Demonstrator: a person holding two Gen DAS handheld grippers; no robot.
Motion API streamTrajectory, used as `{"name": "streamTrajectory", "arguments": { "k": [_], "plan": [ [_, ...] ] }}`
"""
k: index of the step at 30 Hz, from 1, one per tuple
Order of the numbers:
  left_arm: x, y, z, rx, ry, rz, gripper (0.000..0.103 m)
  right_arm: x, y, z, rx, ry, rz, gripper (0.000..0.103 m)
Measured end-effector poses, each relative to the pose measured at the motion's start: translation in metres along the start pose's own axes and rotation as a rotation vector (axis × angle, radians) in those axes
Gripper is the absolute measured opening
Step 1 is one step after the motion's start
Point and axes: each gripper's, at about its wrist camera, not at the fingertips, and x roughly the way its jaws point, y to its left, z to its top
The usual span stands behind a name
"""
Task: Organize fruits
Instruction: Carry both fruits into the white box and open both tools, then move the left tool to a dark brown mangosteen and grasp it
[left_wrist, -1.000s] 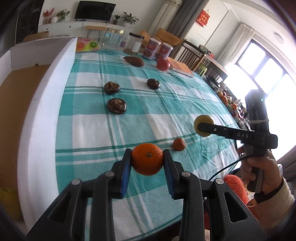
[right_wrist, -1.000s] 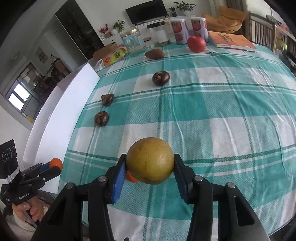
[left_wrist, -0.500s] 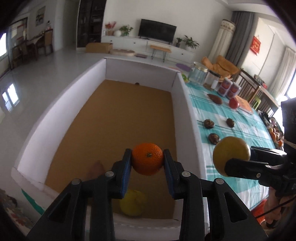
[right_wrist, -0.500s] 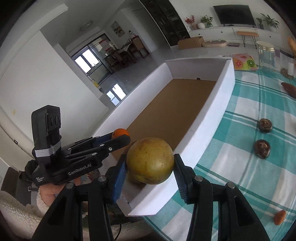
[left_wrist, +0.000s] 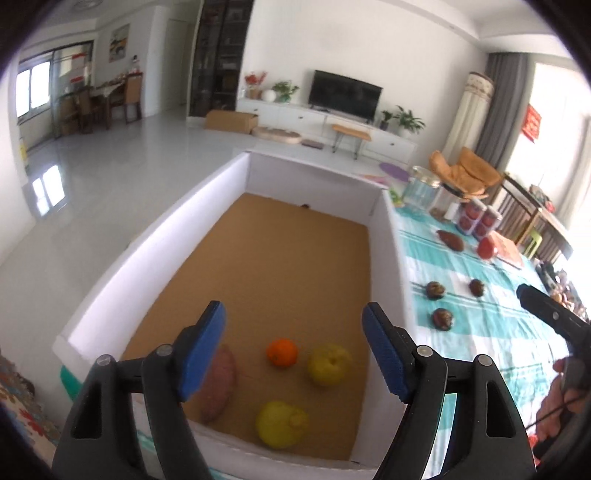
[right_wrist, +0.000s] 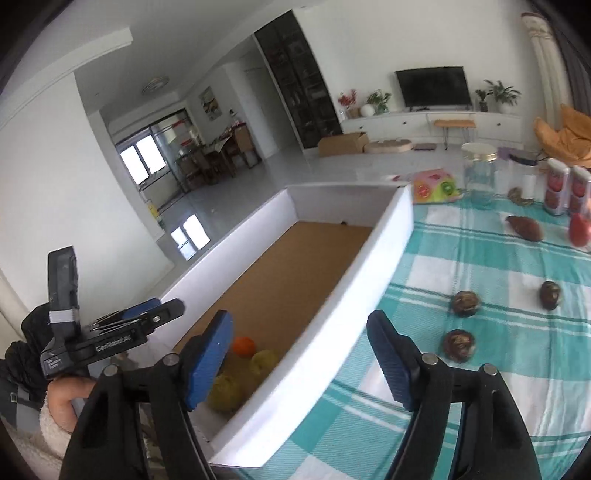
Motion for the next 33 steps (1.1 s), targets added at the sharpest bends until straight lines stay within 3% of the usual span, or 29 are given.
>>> {"name": "streamTrajectory", "arguments": {
  "k": [3, 6, 9, 11, 13, 15, 18, 24, 28, 33],
  "plan": [
    [-0.004, -0.045, -0.01, 0.077, 0.019, -0.153, 0.082, -0.027, -0.074, -0.018, 0.059, -0.048, -0.251, 0.089],
    [0.0, -0.099, -0.029, 0.182, 0.088, -0.32, 0.082, -0.044, -0.147, -0.054, 0.122, -0.014, -0.503, 0.089],
    [0.02, -0.149, -0.053, 0.241, 0.206, -0.448, 0.082, -0.064, -0.201, -0.093, 0.242, 0.027, -0.611, 0.089],
    [0.041, -0.169, -0.072, 0.262, 0.275, -0.461, 0.082, -0.081, -0.223, -0.116, 0.345, 0.01, -0.629, 0.089],
    [0.062, -0.181, -0.091, 0.287, 0.324, -0.418, 0.082, -0.105, -0.235, -0.12, 0.451, -0.043, -0.587, 0.089],
    [0.079, -0.186, -0.105, 0.31, 0.355, -0.365, 0.082, -0.12, -0.234, -0.121, 0.464, -0.112, -0.596, 0.089],
    [0.093, -0.188, -0.121, 0.32, 0.377, -0.321, 0.082, -0.114, -0.239, -0.124, 0.489, -0.095, -0.579, 0.089],
    [0.104, -0.181, -0.125, 0.317, 0.347, -0.246, 0.082, -0.106, -0.247, -0.132, 0.517, -0.08, -0.554, 0.089],
    [0.116, -0.181, -0.124, 0.301, 0.35, -0.236, 0.082, -0.107, -0.252, -0.135, 0.547, -0.08, -0.543, 0.089],
    [0.133, -0.189, -0.105, 0.272, 0.289, -0.234, 0.082, -0.105, -0.259, -0.139, 0.585, -0.066, -0.536, 0.089]
  ]
}}
